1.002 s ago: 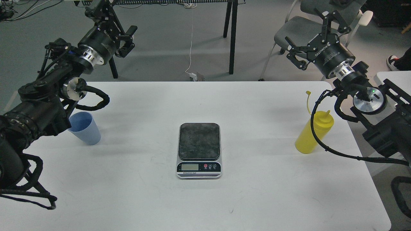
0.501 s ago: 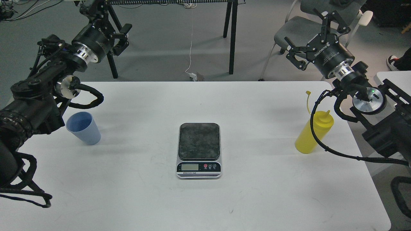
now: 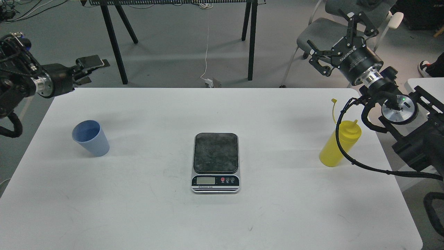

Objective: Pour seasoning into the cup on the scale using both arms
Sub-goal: 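Raise the left gripper and swing it out beside the blue cup, then lower the left gripper and grasp the blue cup from the side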

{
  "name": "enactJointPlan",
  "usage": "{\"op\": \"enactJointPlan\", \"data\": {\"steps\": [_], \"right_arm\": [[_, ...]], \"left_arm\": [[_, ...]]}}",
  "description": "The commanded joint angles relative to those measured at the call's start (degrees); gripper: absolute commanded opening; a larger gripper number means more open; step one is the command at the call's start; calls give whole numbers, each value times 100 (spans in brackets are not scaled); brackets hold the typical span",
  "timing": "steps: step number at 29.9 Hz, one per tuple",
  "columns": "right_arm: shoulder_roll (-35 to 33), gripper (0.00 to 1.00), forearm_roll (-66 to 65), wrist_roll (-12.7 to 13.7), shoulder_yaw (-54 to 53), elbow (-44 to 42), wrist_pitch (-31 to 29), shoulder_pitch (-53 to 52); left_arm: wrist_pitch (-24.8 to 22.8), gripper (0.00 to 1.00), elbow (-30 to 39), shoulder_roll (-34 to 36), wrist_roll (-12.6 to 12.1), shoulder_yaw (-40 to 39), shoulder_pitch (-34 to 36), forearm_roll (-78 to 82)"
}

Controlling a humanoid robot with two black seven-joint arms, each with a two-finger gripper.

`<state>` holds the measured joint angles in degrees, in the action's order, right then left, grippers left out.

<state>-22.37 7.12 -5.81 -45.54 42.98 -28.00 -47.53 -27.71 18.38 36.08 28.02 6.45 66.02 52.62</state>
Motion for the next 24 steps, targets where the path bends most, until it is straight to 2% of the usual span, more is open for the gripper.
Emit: {"op": "enactJointPlan", "data": {"steps": [1,5,8,13,21,24], "right_arm": [[30,99,-9,-8,10,-8,0,-2],[57,99,-9,1,10,-8,0,-10],[13,99,-9,1,10,-8,0,-19],[22,99,-9,-8,10,-8,0,-28],[22,99,-9,1,10,-9,0,-46],[4,99,-9,-8,10,-8,0,-46]], "left_arm": [[195,100,17,276,-2,58,25,467],[808,98,315,399,-2,251,-124,1679],[1223,97,709,689,-2,260,-352,1989],[1277,97,1396,997,-2,260,-485,2024],[1312,97,1441,927,-2,269,-880,2033],[1487,97,1388,840,-2,269,-1187,2033]]}}
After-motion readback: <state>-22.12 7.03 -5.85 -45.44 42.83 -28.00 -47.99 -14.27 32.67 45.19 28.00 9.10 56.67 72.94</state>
